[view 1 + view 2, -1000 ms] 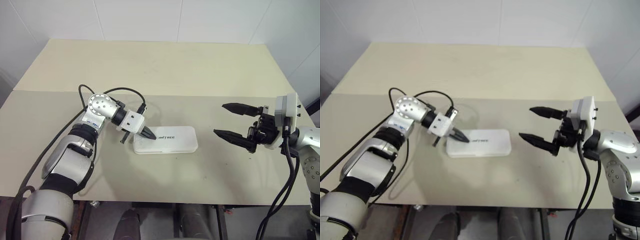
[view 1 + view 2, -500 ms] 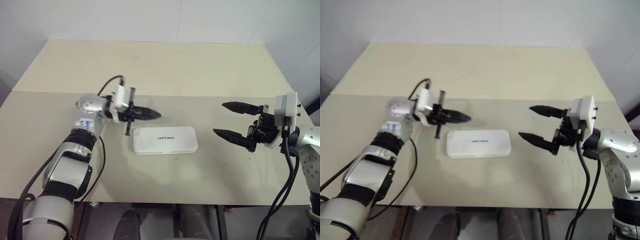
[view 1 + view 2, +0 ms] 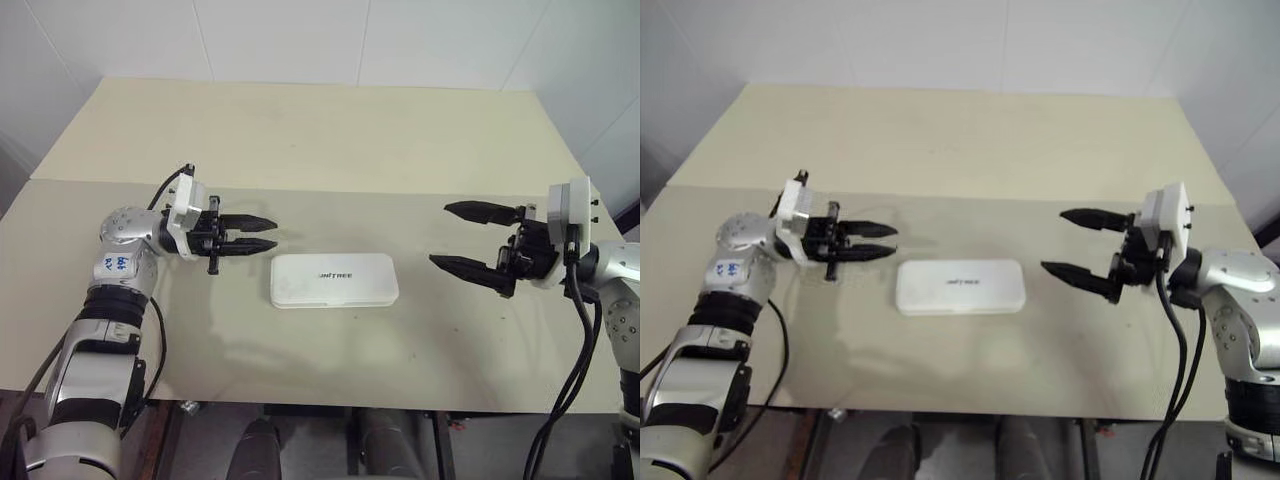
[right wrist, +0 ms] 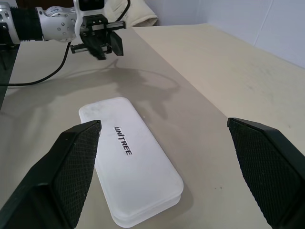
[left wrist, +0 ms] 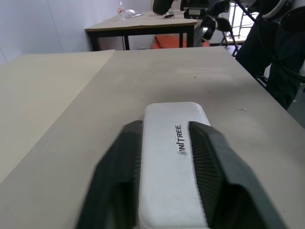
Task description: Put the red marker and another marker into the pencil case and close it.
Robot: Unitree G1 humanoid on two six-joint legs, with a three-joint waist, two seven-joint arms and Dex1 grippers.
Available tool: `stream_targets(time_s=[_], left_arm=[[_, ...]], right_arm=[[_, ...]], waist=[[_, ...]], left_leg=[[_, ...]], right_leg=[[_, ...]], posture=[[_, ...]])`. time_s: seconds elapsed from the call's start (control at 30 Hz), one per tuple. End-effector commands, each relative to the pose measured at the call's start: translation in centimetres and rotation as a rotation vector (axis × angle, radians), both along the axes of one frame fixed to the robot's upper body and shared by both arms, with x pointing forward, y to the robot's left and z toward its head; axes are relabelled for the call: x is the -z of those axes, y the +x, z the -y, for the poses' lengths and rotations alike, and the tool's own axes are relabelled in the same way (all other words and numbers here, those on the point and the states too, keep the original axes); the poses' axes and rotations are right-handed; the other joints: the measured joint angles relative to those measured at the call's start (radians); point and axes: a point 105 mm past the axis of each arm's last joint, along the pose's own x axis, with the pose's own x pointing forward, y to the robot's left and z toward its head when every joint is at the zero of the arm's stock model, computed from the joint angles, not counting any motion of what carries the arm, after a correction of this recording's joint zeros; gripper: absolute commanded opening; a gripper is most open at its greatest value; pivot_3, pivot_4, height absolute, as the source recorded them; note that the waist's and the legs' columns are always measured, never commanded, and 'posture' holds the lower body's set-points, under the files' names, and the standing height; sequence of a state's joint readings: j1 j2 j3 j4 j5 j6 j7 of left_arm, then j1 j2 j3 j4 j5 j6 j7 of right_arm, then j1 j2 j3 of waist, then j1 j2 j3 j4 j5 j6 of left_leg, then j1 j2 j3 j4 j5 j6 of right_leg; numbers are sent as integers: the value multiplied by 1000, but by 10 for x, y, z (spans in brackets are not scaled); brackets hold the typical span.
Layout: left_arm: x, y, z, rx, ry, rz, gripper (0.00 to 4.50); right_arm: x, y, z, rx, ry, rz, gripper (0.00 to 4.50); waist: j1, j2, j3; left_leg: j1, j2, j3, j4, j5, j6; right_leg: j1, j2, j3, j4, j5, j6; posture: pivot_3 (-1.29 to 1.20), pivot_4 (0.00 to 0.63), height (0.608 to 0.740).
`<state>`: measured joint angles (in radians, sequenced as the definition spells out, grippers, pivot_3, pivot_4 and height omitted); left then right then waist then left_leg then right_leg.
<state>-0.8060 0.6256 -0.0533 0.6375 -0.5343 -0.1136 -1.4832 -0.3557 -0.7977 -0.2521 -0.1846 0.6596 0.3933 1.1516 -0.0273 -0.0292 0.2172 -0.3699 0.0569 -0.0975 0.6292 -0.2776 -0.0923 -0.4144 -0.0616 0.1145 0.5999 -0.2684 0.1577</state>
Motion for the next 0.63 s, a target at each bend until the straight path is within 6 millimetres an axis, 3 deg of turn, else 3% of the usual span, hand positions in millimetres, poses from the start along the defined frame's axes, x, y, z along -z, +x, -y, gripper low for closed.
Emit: stream_targets(time_s=[0.03,0.17,0.2,0.4,0.63], left_arm=[[-7,-4,1,5,5,36,2889],[-13,-8,-5,5,-3,46,4299],[-14,-8,-7,2,-4,48,4455],[-24,1,-27,-89,1,74,4455],[-27,3,-19,-86,-34,112,4455]], right_arm=[[-9,1,2,-7,-22,35,4500],[-12,2,-1,-3,-32,47,4500],[-13,3,-1,-2,-33,50,4500],[-12,-6,3,22,-36,41,4500],[-3,-7,-3,35,-2,22,4500]], waist=[[-1,0,0],[-3,0,0],[-3,0,0],[-3,0,0],[-1,0,0]], left_leg=[[0,0,0,0,0,0],[0,0,0,0,0,0],[0,0,0,0,0,0],[0,0,0,0,0,0],[0,0,0,0,0,0]], right_leg=[[0,0,0,0,0,0],[0,0,0,0,0,0],[0,0,0,0,0,0],[0,0,0,0,0,0],[0,0,0,-1,0,0]], posture=[[0,150,740],[0,150,740],[0,150,740],[0,150,740],[0,150,740]])
